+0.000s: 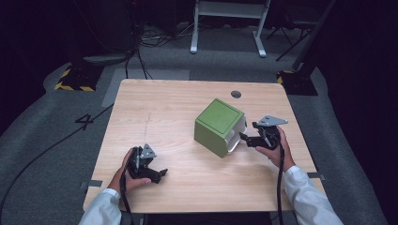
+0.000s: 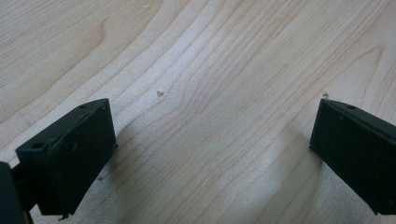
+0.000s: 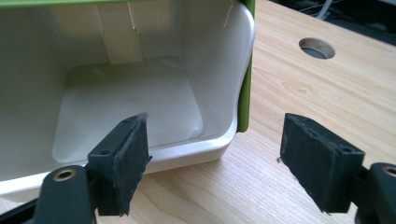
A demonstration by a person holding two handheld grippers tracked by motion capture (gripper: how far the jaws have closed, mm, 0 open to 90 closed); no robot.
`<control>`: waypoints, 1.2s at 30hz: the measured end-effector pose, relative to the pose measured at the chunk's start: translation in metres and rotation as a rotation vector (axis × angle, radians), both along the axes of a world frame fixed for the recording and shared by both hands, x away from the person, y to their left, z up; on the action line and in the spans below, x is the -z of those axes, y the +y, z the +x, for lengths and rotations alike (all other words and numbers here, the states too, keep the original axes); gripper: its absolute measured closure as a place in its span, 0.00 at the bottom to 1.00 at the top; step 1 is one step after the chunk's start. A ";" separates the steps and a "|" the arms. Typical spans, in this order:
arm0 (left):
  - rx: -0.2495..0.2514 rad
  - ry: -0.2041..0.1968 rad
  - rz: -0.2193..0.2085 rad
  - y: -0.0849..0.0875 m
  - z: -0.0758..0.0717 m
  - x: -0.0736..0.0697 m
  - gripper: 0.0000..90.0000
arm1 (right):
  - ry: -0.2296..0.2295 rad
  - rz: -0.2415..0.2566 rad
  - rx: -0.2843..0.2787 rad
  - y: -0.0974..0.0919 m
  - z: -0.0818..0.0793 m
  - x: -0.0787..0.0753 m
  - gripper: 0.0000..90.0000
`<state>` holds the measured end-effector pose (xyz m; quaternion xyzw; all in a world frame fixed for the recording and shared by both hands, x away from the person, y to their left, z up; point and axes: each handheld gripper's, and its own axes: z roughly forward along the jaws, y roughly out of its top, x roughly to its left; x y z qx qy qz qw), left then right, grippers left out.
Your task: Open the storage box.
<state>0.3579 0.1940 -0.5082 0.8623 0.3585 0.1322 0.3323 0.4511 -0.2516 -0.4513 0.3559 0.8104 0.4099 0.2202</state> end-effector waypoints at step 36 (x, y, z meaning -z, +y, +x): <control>0.007 0.001 0.003 0.000 0.001 0.000 0.00 | 0.127 -0.023 0.004 -0.011 0.006 0.013 0.24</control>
